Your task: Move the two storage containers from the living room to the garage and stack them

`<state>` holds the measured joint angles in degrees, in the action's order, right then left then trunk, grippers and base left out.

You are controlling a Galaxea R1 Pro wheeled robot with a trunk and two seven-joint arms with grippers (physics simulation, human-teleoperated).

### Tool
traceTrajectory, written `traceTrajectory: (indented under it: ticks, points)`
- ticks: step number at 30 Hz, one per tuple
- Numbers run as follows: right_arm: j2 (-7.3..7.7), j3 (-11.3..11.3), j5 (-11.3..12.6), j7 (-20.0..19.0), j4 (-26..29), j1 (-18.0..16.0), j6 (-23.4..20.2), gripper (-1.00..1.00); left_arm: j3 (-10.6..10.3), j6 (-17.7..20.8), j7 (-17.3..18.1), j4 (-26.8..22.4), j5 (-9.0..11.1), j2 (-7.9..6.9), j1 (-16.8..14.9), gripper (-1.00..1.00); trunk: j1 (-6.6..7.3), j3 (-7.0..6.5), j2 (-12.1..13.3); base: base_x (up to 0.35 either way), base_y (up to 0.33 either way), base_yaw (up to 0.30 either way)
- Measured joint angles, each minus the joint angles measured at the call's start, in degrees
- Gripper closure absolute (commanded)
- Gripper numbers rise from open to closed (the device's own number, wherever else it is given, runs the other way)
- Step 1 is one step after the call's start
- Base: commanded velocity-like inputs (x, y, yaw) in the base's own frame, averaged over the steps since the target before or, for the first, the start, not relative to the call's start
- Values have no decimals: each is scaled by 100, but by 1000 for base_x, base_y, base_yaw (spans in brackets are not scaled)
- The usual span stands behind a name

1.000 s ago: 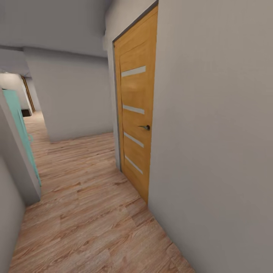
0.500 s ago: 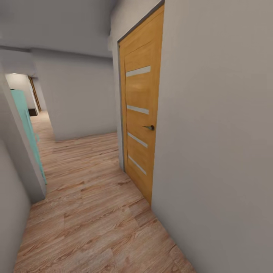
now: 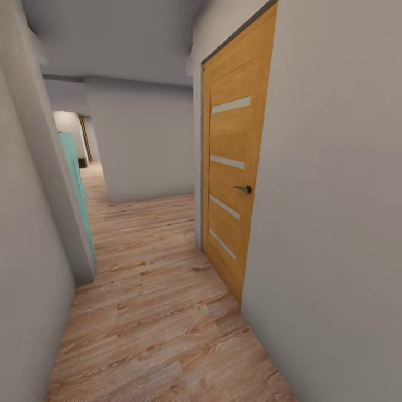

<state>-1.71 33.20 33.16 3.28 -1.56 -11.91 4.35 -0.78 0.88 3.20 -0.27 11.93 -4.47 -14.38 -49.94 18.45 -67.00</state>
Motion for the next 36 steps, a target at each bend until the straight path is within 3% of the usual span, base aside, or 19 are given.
traceTrajectory:
  ticks: [11, 36]
  points:
    - [0, -4, 0, 0, 2, 0, 2, -100, -6, 5, 0, 0, -8, 6, 0, -100, 2, -35, -1, 63, 0, 264]
    - [0, 0, -8, -8, 1, 0, 2, -100, -7, 8, 0, 1, -31, 9, 0, -100, 3, -40, -1, 315, 0, 50]
